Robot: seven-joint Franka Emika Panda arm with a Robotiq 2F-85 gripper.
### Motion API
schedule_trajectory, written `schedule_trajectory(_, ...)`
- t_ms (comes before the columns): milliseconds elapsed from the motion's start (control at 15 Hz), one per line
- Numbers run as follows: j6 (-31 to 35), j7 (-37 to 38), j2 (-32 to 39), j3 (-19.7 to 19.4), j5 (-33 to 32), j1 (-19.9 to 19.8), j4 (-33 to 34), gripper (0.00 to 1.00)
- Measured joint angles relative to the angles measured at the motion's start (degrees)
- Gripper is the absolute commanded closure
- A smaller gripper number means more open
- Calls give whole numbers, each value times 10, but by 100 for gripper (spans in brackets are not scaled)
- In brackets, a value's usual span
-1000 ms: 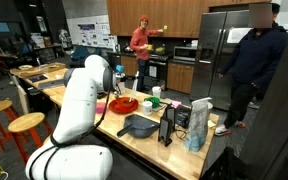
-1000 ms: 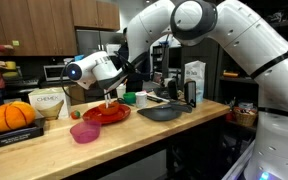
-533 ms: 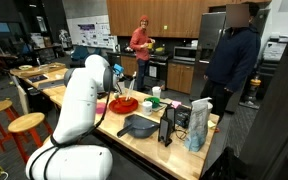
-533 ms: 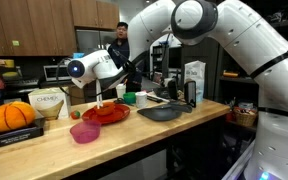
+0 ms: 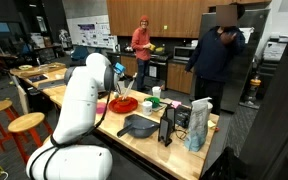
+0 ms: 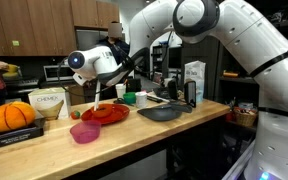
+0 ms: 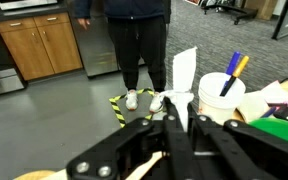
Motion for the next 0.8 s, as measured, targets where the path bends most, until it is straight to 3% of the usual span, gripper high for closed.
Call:
schedule_trajectory(533, -107, -123, -11, 14, 146, -3, -2, 98)
schedule_trajectory(800, -162, -157, -12, 20, 177, 0, -2, 98)
